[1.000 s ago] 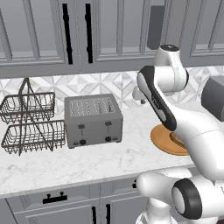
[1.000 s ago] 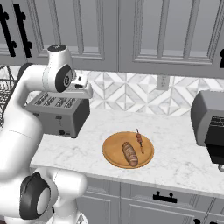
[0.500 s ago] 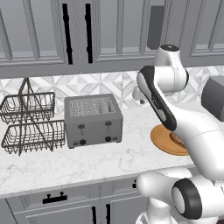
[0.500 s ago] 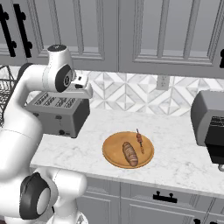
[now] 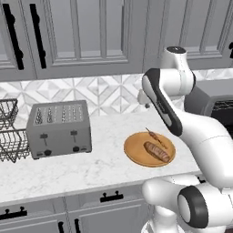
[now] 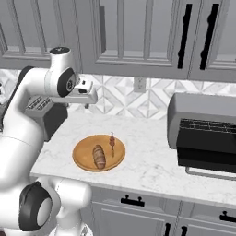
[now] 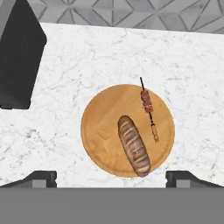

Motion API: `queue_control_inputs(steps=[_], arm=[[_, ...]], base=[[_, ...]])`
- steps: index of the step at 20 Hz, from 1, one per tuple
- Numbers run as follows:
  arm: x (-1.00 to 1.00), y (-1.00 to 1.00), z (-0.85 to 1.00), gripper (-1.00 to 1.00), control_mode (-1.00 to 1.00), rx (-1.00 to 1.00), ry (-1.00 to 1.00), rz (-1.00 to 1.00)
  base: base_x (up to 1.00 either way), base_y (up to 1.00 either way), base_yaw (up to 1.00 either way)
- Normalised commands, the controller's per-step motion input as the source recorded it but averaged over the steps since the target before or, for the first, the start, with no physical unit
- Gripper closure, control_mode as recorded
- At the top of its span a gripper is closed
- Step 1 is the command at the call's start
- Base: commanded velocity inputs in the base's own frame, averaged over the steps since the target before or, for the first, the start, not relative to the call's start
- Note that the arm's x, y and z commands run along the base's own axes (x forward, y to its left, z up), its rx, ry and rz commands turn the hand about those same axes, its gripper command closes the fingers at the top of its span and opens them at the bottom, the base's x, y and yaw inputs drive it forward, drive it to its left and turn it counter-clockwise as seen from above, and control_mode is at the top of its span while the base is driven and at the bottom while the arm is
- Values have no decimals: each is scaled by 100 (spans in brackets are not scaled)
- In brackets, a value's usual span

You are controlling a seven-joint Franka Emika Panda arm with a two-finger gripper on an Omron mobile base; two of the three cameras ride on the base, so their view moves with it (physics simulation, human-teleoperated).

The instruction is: Pick up the kebab skewer and baguette bread, and place them inside the toaster oven. Close the toaster oven door and start by setting the timer.

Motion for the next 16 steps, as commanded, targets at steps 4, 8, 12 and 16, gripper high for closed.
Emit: queue_control_inputs(steps=[4,8,12,16], arm=[[0,0,0,-100,100,0,0,0],[0,0,0,-100,100,0,0,0],[0,0,0,-100,100,0,0,0],[0,0,0,-100,100,0,0,0]], base=[[0,-66,0],[0,-70,0],[0,-66,0],[0,-36,0]])
